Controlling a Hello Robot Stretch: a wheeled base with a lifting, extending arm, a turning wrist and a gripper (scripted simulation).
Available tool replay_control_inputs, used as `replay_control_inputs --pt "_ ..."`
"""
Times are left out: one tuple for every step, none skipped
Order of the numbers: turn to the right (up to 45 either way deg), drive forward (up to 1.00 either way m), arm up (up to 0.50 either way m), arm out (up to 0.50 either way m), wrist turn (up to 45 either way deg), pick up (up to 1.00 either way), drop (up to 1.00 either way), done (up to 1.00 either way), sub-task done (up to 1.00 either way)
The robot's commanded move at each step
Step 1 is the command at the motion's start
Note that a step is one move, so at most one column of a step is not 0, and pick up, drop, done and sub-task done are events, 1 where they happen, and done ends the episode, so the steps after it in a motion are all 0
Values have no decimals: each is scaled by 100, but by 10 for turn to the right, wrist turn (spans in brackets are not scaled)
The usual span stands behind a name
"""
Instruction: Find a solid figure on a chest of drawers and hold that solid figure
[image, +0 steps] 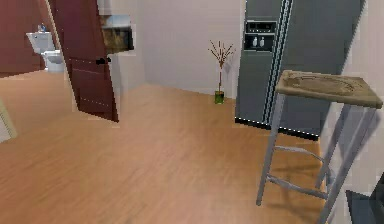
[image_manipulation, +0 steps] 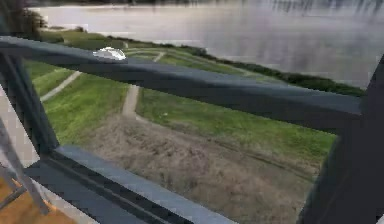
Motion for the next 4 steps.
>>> replay_control_inputs --pt "0 55 0 0 0 0 0 0 0" --pt "-90 0 0 0 0 0 0 0 0" --pt "0 50 0 0 0 0 0 0 0" --pt "-390 0 0 0 0 0 0 0 0"
